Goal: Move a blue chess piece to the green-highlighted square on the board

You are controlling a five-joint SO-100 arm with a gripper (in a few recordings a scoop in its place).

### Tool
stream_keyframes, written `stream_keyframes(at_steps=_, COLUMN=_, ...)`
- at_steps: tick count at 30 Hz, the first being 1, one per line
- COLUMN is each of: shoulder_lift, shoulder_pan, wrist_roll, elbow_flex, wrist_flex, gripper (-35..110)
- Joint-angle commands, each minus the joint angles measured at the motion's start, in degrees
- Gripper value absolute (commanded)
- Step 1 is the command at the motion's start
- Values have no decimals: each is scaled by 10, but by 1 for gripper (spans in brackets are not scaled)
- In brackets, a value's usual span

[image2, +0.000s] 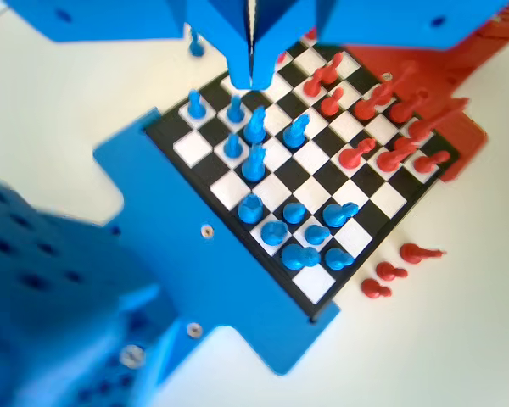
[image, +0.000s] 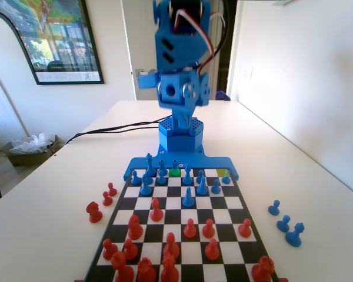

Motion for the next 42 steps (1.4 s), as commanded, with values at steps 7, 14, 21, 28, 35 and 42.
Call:
stream_keyframes(at_steps=7, shoulder_lift=97, shoulder_pan=-20, wrist_roll=286, elbow_flex=-136, wrist_flex=28, gripper=1)
stream_keyframes(at_steps=14, shoulder_lift=181, shoulder_pan=9, wrist_roll=324, elbow_flex=-138, wrist_flex=48, gripper=1)
stream_keyframes(at_steps=21, shoulder_lift=259, shoulder_pan=14, wrist_roll=338, elbow_flex=-101, wrist_flex=38, gripper=1)
stream_keyframes(at_steps=28, shoulder_lift=275, shoulder_pan=23, wrist_roll=338, elbow_flex=-78, wrist_flex=3, gripper=1)
stream_keyframes(at_steps=35, shoulder_lift=308, shoulder_pan=33, wrist_roll=337, elbow_flex=-98, wrist_flex=25, gripper=1)
stream_keyframes(at_steps=42, shoulder_lift=345, shoulder_pan=40, wrist_roll=330, elbow_flex=-85, wrist_flex=41, gripper=1)
